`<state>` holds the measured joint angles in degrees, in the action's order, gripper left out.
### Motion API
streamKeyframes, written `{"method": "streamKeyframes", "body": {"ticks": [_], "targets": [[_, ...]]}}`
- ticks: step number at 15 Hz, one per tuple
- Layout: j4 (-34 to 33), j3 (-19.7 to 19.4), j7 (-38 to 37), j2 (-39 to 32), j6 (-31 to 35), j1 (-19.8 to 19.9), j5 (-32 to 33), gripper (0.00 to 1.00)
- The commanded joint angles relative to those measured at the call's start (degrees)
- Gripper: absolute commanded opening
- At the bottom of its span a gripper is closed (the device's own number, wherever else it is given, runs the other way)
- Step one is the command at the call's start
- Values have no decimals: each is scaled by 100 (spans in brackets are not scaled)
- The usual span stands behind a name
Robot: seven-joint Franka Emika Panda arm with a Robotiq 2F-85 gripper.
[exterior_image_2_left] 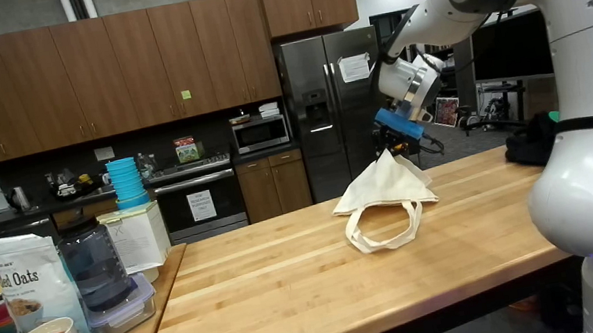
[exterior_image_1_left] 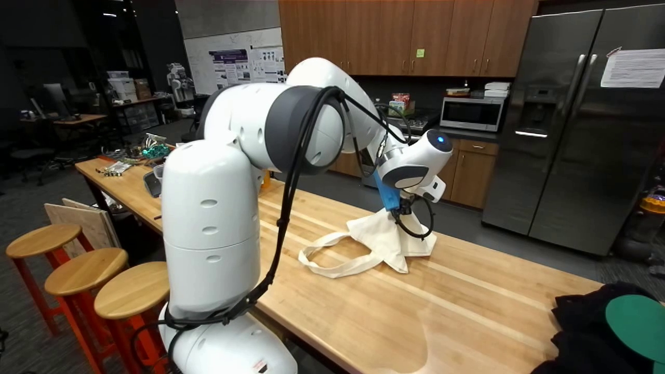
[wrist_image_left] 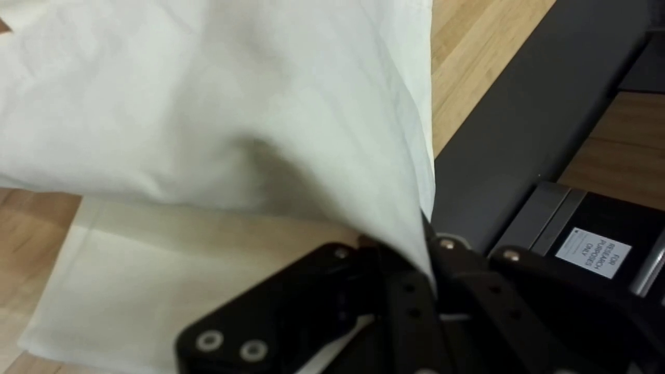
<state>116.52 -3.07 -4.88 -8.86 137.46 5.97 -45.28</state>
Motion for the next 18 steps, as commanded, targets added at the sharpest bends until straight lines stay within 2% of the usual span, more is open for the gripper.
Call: {"method": "streamKeyframes", "body": {"ticks": [1,18], "targets": [[-112,-42,-14,36,-198,40,-107,1],[-314,-3,-96,27,-460,-44,11,1]]}}
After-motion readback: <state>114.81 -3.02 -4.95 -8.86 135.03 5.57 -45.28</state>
